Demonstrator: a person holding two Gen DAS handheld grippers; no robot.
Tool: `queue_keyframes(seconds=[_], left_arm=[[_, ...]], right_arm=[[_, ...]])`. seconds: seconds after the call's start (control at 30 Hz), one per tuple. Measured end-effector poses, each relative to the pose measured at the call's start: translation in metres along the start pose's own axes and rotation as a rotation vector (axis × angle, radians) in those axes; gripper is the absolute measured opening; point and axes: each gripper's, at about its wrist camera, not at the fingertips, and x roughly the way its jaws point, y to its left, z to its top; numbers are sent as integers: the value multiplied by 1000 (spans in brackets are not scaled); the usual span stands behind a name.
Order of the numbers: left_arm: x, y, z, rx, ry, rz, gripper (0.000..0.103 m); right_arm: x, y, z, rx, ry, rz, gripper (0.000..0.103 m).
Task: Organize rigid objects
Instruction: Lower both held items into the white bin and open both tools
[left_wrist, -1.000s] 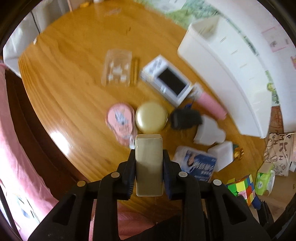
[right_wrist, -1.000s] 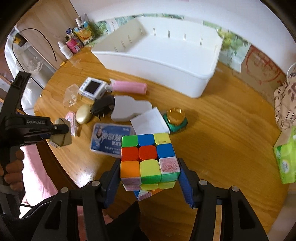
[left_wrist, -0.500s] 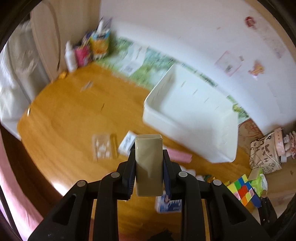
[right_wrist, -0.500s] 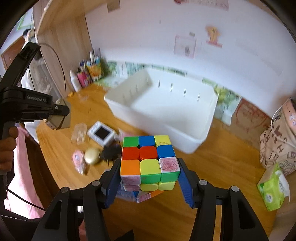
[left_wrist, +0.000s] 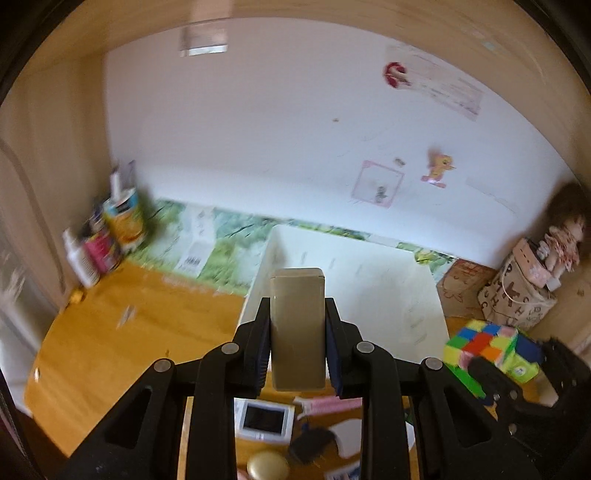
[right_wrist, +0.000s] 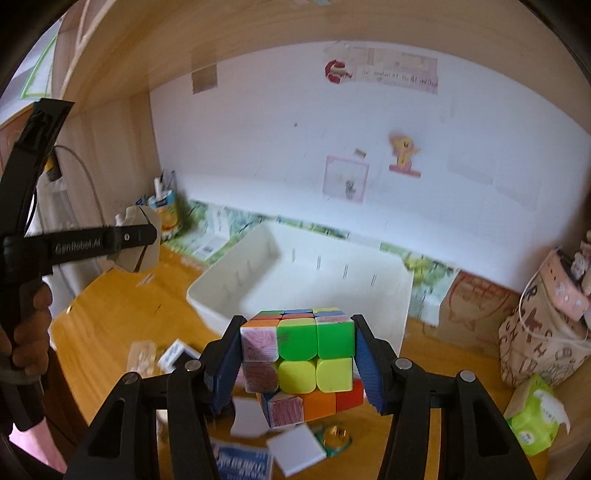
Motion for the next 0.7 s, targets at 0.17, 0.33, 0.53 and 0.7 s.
queue_keyframes(seconds=[0.17,0.33,0.53,0.7], left_arm=[[31,-10,10,77,-17,-78,27],[64,-19,14,100,-7,-152,28],[98,-23,14,112,29,-206,28],[115,-24,17,127,55,-208,28]], right_arm=[[24,2,10,5,-36,-45,56],[50,1,15,15,-43,-89,57],[77,-12,16,64,-27,-140,57],[95,-23,15,112,6,-173,57]])
